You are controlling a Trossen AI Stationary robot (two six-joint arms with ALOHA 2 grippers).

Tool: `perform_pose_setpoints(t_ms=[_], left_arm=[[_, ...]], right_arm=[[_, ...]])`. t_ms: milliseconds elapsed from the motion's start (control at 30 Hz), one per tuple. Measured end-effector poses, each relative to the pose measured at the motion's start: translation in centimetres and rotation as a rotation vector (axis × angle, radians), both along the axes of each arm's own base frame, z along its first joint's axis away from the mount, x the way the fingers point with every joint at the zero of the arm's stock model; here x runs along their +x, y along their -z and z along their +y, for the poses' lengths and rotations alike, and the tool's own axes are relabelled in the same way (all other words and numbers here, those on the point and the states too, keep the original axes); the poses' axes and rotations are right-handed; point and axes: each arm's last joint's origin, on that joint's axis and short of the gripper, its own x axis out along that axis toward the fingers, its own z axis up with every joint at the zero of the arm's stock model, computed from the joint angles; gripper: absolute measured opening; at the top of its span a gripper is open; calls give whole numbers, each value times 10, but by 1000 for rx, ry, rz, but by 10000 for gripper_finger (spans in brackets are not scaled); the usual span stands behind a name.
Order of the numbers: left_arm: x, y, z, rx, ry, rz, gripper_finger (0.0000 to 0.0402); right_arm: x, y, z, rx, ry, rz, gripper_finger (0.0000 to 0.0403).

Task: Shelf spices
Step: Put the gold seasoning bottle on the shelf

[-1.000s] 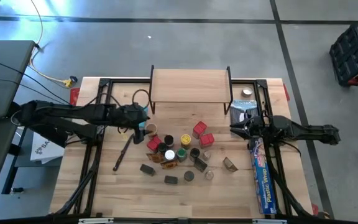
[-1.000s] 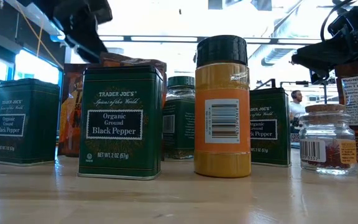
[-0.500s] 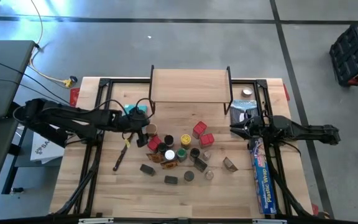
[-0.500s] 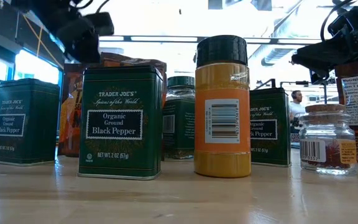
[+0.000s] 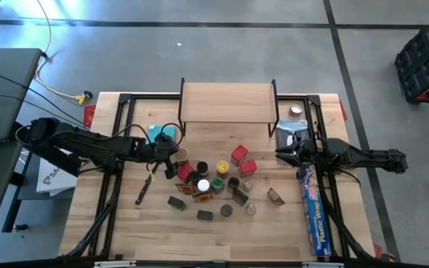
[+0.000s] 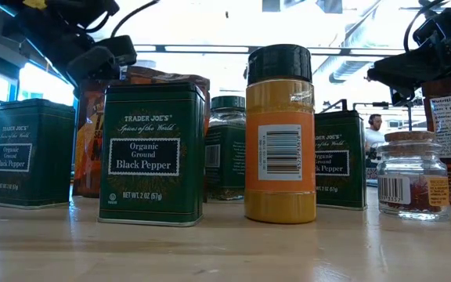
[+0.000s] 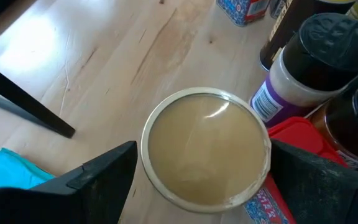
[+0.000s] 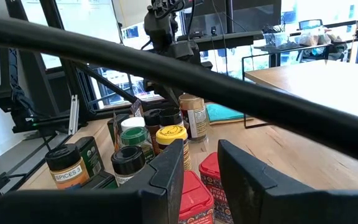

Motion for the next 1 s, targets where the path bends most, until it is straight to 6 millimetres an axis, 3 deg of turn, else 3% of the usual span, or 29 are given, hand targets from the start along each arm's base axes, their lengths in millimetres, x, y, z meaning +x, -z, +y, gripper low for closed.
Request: perform_pose_setpoints(t_ms=[167,433,633,1000], left_arm=[[0,0,0,6,7,1,330],[1,0,0,-13,22,-5,265],[4,-3,-1,-19,33,-46,264],[17,-45,5,85,53,-79,264]], right_arm=[[0,0,0,0,0,0,94],[0,0,0,0,0,0,94],[0,0,0,0,0,0,94],[0,0,0,0,0,0,94]])
